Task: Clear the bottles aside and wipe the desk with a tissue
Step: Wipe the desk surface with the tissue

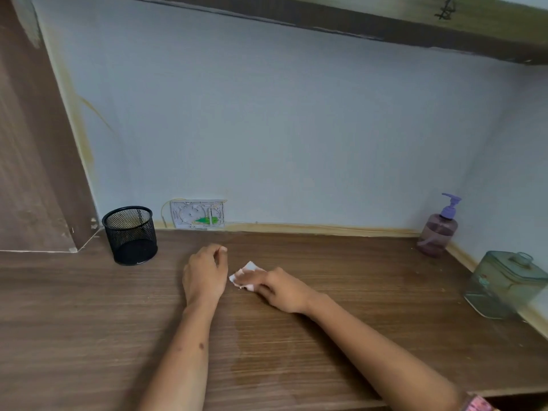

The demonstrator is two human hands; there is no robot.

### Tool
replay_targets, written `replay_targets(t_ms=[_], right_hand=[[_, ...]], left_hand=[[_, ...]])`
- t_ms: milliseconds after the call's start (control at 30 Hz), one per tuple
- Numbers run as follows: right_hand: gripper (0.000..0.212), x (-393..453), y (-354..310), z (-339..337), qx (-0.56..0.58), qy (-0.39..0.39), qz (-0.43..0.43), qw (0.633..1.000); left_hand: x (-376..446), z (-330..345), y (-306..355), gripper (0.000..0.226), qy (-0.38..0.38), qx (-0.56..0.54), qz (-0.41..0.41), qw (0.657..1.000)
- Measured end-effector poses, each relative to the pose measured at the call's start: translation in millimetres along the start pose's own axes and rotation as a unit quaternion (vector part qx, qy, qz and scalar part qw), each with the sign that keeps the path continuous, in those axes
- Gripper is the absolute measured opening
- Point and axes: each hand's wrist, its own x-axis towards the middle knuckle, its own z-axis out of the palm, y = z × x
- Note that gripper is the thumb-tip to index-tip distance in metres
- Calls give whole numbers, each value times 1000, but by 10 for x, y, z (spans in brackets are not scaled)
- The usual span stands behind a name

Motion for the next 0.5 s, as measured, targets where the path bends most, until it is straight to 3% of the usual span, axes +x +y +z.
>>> replay_targets(t_ms=[100,233,400,500], right_hand=[[39,-230,73,-82,24,-9,-15,1000],[41,-500,322,-321,19,-14,41,999],[40,-867,794,-671,-24,76,198,977],[43,-1170,1145,-831,-43,175,342,922]], left_hand=[[-12,0,-8,25,-3,-7,1,1000],[-40,-19,-16,27,-8,1,8,1000],[-75,-19,-4,26,-27,-11,21,999],[-98,-31,-2,26,-32,-12,34,999]])
